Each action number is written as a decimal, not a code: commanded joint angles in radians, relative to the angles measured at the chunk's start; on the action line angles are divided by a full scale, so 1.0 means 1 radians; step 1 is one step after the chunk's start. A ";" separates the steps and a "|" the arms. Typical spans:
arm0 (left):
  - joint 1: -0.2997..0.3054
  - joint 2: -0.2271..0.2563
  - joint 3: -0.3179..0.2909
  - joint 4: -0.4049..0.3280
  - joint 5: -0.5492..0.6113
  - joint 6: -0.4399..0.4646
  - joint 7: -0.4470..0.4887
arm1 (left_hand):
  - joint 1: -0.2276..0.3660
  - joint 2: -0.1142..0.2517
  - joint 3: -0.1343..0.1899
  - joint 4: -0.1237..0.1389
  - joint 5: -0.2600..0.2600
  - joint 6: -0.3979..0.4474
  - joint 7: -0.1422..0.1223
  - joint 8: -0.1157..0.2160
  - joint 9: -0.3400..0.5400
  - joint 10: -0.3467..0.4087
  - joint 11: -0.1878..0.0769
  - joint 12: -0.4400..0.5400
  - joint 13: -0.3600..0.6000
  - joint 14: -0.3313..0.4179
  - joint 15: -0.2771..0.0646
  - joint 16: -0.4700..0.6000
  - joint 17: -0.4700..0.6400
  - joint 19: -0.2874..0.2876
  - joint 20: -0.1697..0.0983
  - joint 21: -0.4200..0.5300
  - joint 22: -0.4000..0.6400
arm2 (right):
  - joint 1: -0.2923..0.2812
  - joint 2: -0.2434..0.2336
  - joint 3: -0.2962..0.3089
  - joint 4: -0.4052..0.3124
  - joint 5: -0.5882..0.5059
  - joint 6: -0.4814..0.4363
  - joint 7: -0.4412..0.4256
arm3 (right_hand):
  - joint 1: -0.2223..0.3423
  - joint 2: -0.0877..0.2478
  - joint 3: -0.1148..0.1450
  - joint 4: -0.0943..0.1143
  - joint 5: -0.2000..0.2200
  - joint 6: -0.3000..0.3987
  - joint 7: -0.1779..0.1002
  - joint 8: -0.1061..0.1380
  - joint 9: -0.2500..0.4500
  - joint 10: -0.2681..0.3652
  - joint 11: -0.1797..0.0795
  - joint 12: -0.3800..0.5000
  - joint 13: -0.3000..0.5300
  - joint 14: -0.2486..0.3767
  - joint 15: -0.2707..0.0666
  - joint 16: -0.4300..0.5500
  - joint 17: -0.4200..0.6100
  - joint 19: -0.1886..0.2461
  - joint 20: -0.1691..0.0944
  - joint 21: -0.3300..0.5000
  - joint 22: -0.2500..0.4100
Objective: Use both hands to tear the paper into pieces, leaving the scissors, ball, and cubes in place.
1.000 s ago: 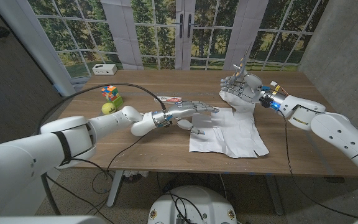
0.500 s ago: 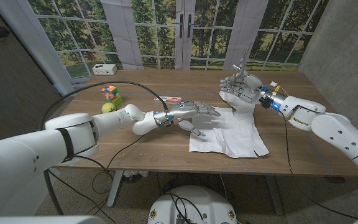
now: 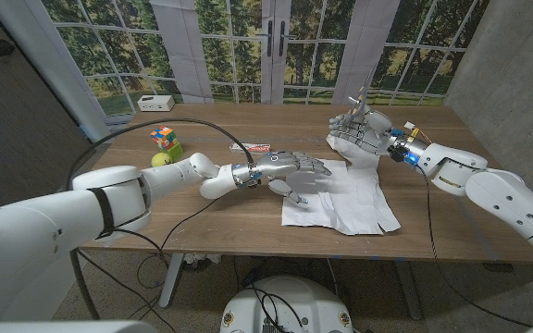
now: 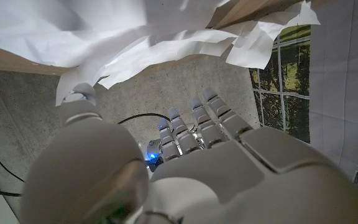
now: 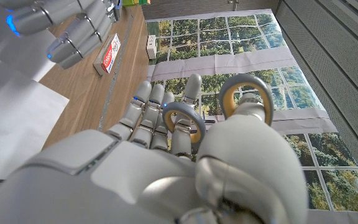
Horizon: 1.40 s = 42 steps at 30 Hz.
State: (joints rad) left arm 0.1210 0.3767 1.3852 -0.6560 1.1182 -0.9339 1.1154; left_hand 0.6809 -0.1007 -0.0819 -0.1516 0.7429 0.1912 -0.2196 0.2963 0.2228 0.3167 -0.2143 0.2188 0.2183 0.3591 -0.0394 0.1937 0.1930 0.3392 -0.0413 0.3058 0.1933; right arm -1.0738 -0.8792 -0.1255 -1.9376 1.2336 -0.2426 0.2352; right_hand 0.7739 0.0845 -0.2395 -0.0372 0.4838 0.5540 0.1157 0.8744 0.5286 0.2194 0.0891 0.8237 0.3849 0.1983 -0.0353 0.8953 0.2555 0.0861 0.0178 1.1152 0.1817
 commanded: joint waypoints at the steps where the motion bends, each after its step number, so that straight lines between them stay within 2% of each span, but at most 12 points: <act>1: -0.008 -0.020 0.006 0.018 0.017 0.003 0.002 | 0.010 -0.007 -0.002 0.002 -0.001 0.009 0.000 0.006 0.003 0.005 0.004 0.004 0.003 -0.003 -0.181 0.003 0.003 0.011 -0.090 -0.005 0.002 | -0.004 -0.002 0.004 0.002 0.000 0.001 0.004 | 0.001 0.001 -0.004 -0.006 -0.003 0.003 0.003 -0.002 0.003 0.006 0.001 -0.001 0.003 0.006 -0.023 0.006 -0.001 0.006 0.003 -0.003 0.002; 20: -0.008 -0.082 -0.013 0.095 0.073 -0.012 0.002 | 0.018 -0.006 -0.005 0.006 -0.003 0.037 0.001 0.014 0.002 0.021 0.004 0.009 0.002 0.000 -0.182 0.004 0.003 0.014 -0.103 -0.008 0.001 | 0.003 0.003 -0.003 0.010 0.000 -0.002 0.009 | -0.001 0.002 -0.004 -0.007 -0.004 0.004 0.003 -0.003 0.002 0.007 0.000 -0.002 0.003 0.006 -0.023 0.007 -0.003 0.007 0.003 -0.007 0.002; 23: -0.006 -0.089 -0.020 0.101 0.080 -0.013 0.002 | 0.020 -0.005 -0.006 0.007 -0.004 0.049 0.001 0.017 0.002 0.027 0.004 0.010 0.002 0.002 -0.182 0.005 0.004 0.016 -0.107 -0.009 0.000 | 0.006 0.004 -0.005 0.012 0.000 -0.002 0.011 | -0.002 0.002 -0.004 -0.007 -0.004 0.007 0.003 -0.002 0.003 0.012 0.007 -0.002 0.001 0.008 -0.023 0.008 -0.003 0.008 0.005 -0.007 0.002; 28: -0.002 -0.095 -0.027 0.101 0.093 -0.019 0.002 | 0.030 -0.003 -0.007 0.008 -0.005 0.067 0.000 0.022 0.001 0.047 0.005 0.016 0.001 0.008 -0.182 0.007 0.003 0.019 -0.111 -0.011 -0.001 | 0.008 0.006 -0.007 0.015 -0.001 -0.002 0.009 | -0.001 0.002 -0.004 -0.008 -0.005 0.004 0.005 -0.003 0.002 0.009 0.000 -0.007 -0.004 0.008 -0.024 0.010 -0.004 0.008 0.004 -0.009 0.002; 42: -0.007 -0.104 -0.034 0.093 0.157 -0.005 0.002 | 0.042 -0.003 -0.008 0.008 -0.007 0.085 0.000 0.026 -0.001 0.061 0.004 0.018 0.000 0.008 -0.183 0.006 0.002 0.014 -0.128 -0.019 -0.004 | 0.000 0.006 -0.001 0.014 0.000 0.003 0.006 | -0.001 0.003 -0.003 -0.010 -0.005 0.003 0.004 -0.003 0.003 0.012 0.002 -0.011 -0.008 0.009 -0.023 0.012 -0.005 0.008 0.004 -0.012 0.002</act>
State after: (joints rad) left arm 0.1151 0.2806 1.3587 -0.5594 1.2287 -0.9510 1.1172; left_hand 0.7099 -0.1061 -0.0889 -0.1447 0.7392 0.2628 -0.2197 0.3148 0.2231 0.3672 -0.2071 0.2345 0.2185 0.3629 -0.0431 0.1937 0.1929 0.3501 -0.0413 0.2882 0.1887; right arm -1.0679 -0.8735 -0.1306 -1.9233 1.2332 -0.2422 0.2445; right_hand 0.7740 0.0845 -0.2408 -0.0441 0.4838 0.5540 0.1157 0.8744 0.5281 0.2235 0.0932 0.8160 0.3756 0.2023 -0.0358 0.8991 0.2508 0.0860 0.0179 1.1057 0.1817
